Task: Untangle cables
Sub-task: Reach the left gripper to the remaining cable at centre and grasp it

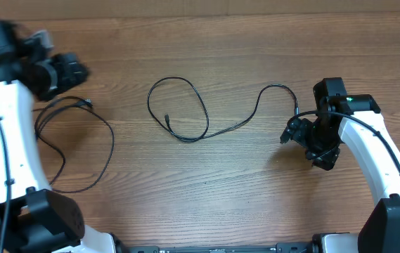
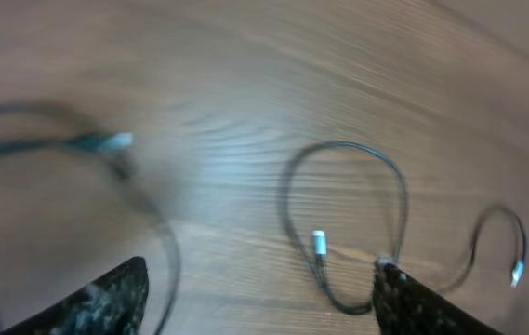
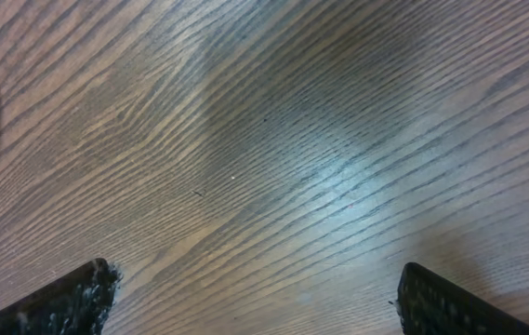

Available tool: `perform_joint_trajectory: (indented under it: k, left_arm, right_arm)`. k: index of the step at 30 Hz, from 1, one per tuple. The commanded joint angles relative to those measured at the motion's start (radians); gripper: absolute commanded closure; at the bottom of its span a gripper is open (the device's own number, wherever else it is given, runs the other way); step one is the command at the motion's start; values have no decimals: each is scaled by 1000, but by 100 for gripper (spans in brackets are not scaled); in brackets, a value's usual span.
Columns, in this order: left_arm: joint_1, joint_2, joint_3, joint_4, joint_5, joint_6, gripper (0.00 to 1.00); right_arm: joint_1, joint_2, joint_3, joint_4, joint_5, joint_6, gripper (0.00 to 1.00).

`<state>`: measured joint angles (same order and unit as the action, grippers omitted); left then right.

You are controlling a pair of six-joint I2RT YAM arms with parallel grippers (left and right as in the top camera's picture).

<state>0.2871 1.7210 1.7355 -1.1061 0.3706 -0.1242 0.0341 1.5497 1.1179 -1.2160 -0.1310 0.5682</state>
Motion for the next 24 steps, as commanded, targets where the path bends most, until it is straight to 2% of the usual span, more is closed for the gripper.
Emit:
perform_joint_trajectory:
  k: [1,2,4,7,11,16,24]
  left_arm:
    - [-167,41,-1,32,43,177,20]
    - [-252,71,-1,43,37,196,15]
    - [-332,112,-1,46,37,196,12]
    - [-428,179,-1,38,38,187,12]
    - [-562,297,-1,21,41,188,13]
    - [-679,423,-1,27,2,188,17]
    - [-798,556,-1,34,-171,202,17]
  right_arm:
    - [-2,1,-3,0,-4,0,5]
    - [-2,1,-3,-3,-4,0,4]
    - [-2,1,-3,-10,-3,0,4]
    - [-2,1,-3,-16,-4,0,0]
    - [-2,1,-3,-21,-4,0,0]
    - [-2,1,-3,-24,-4,1,0]
    - [-2,1,-3,-25,-3,0,0]
